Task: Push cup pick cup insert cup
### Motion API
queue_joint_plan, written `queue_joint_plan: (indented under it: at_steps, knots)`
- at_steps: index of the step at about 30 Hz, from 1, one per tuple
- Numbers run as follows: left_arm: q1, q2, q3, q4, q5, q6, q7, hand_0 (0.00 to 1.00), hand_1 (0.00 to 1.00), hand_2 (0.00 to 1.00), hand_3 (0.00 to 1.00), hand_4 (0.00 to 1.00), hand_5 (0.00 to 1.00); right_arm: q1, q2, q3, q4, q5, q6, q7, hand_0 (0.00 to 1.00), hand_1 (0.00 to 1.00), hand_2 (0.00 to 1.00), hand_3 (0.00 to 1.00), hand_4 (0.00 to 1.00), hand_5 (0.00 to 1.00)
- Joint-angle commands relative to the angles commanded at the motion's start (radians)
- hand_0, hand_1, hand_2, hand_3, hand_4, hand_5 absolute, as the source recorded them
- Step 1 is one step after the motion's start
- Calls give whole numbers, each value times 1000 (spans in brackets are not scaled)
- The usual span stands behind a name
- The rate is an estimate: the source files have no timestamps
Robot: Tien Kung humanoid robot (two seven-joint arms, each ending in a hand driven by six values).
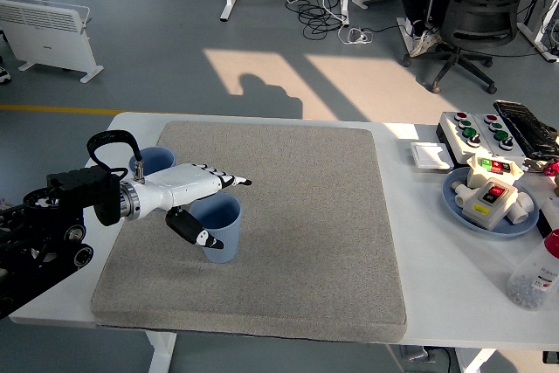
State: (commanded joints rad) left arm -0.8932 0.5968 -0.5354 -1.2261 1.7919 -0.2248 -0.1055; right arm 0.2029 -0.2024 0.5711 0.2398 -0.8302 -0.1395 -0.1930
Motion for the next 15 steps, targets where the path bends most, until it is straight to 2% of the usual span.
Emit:
queue_joint_plan:
  at_steps: [5, 6, 11, 12, 15]
  knots:
    - [-10, -13, 26, 33, 18, 1, -3, 870, 871, 970, 975, 849, 189, 1, -1, 0, 0, -2, 1, 0, 730, 665, 636, 572, 129, 361]
    - [-11, -13, 28, 35, 21, 0, -3, 706, 796, 899, 850, 780, 96, 1, -1, 0, 0, -2, 1, 0, 730, 665, 636, 572, 129, 361]
    - [-10, -12, 35, 33, 49, 7, -8, 706, 796, 899, 850, 780, 96, 0, -2, 0, 0, -1, 1, 0, 730, 665, 636, 572, 129, 361]
    - [-9, -12, 35, 32, 50, 9, -9, 483, 672, 799, 679, 679, 2, 0, -2, 0, 0, -1, 1, 0, 730, 665, 636, 572, 129, 361]
    - [-8, -11, 31, 28, 49, 15, -11, 483, 672, 799, 679, 679, 2, -1, -3, 2, 0, -4, 2, -1, 730, 665, 636, 572, 129, 361]
